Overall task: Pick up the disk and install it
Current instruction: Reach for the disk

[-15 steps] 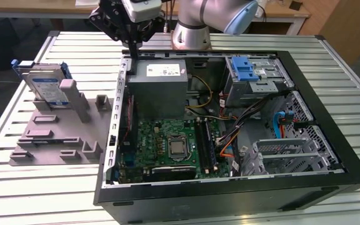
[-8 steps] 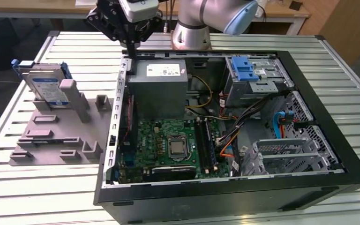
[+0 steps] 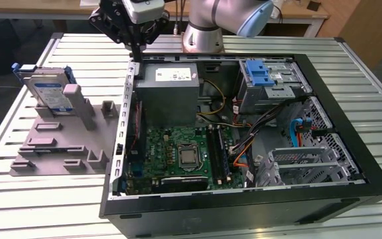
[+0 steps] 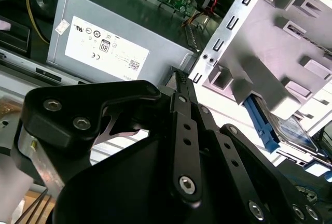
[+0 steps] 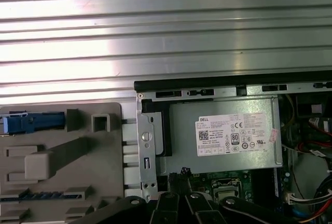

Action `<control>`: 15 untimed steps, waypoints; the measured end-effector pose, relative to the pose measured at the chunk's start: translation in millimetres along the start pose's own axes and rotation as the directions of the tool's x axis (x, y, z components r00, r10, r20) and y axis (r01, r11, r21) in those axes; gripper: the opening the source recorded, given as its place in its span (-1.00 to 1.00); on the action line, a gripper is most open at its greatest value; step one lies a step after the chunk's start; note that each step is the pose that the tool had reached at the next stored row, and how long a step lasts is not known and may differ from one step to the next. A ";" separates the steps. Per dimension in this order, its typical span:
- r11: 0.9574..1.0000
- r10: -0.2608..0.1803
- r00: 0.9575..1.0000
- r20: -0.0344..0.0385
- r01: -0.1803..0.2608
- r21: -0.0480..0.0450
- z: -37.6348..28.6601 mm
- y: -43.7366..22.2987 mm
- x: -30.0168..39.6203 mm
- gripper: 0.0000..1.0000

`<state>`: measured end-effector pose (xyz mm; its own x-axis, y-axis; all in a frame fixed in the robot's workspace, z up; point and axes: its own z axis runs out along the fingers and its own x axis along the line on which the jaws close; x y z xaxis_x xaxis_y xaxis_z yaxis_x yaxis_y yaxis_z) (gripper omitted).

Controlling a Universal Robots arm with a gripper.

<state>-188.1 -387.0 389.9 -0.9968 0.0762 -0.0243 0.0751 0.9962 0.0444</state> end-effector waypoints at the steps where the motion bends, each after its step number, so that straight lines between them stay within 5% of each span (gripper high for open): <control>1: 1.000 0.000 1.000 0.000 0.000 0.000 0.0 0.1 0.6 -0.79; 15: 1.000 0.000 1.000 0.000 0.000 0.000 0.7 1.4 9.3 -0.79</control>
<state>-197.2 -384.8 389.0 -0.9968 0.0763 -0.0243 0.0752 0.9962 0.0444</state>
